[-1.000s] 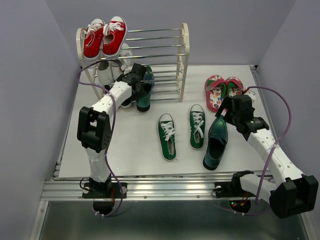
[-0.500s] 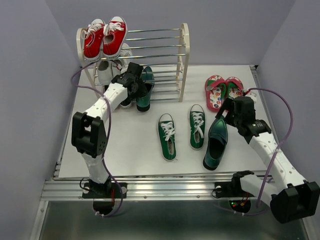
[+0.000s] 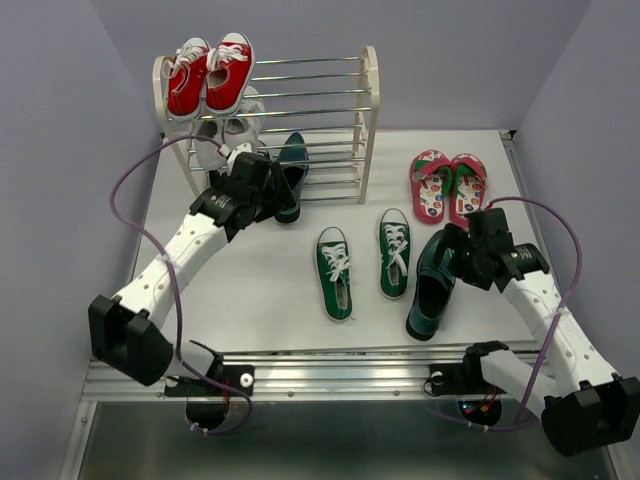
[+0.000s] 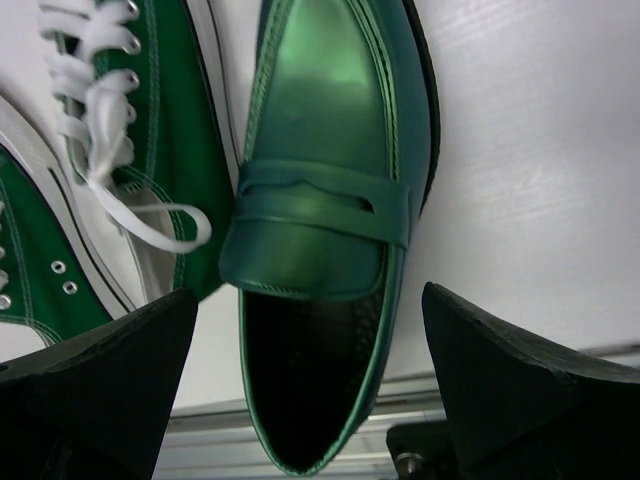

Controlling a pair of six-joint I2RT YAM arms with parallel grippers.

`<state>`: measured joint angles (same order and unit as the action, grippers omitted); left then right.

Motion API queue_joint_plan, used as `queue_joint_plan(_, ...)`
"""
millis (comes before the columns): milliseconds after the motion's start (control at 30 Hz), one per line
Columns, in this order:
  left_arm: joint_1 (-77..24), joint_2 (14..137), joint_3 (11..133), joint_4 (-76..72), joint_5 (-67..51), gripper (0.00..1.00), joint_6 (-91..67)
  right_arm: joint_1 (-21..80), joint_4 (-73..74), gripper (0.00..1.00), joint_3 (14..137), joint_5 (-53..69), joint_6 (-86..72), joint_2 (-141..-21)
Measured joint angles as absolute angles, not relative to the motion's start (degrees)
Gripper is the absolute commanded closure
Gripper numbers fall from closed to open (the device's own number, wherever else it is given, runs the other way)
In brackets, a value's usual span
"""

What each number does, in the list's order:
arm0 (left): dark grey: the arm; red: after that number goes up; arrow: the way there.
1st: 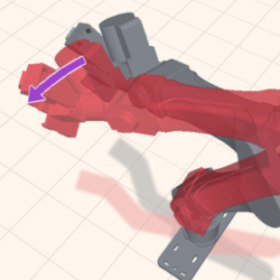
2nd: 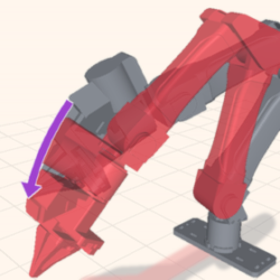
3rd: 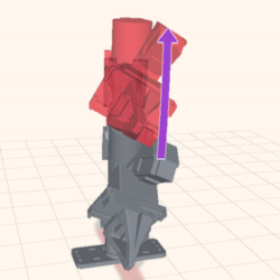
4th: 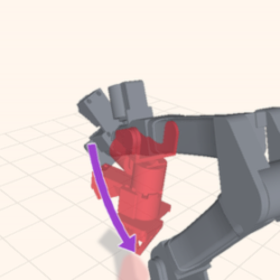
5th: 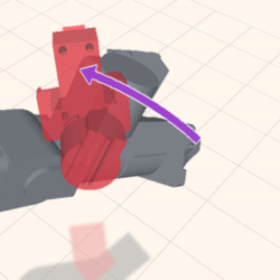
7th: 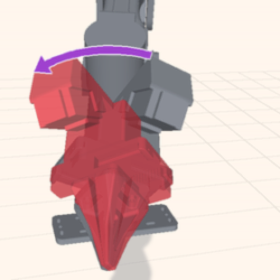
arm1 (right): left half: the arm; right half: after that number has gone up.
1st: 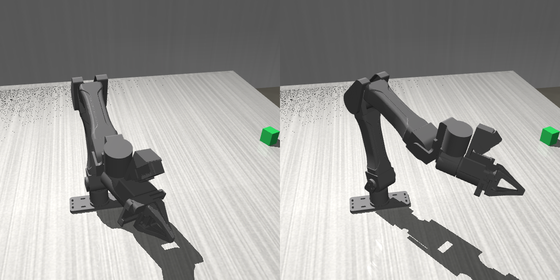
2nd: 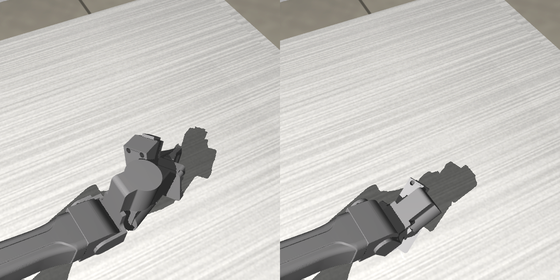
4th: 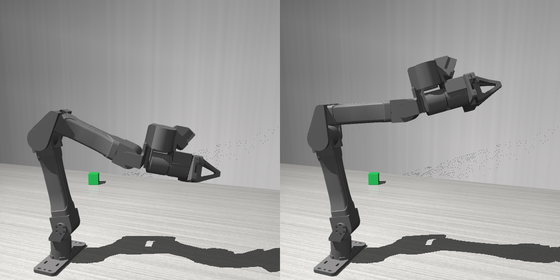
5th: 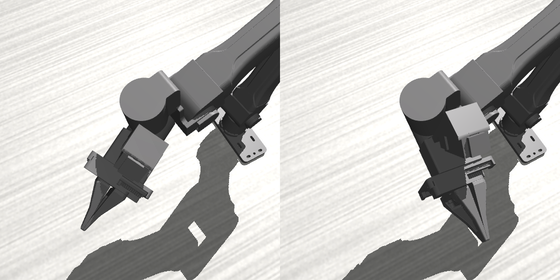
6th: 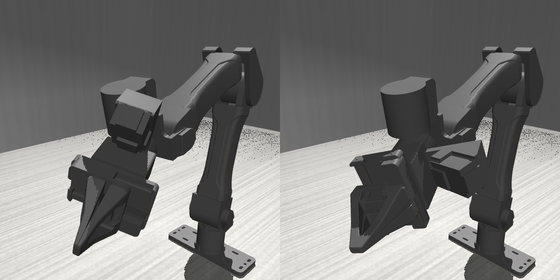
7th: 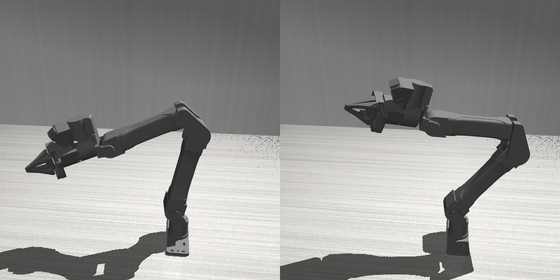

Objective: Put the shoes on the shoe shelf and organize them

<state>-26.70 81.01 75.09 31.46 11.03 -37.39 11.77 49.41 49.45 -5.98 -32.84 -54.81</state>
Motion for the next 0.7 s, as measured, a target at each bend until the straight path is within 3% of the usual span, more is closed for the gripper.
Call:
queue_joint_plan(367,-27.0,58.15,55.57,30.7,14.85,0.01,-38.06,18.79,61.52,0.0,48.4,-0.78,-35.73,-54.68)
queue_joint_plan(700,-26.98,55.77,51.07,31.7,17.63,0.01,-38.63,28.21,65.63,0.0,48.84,-2.44,-44.64,-56.53)
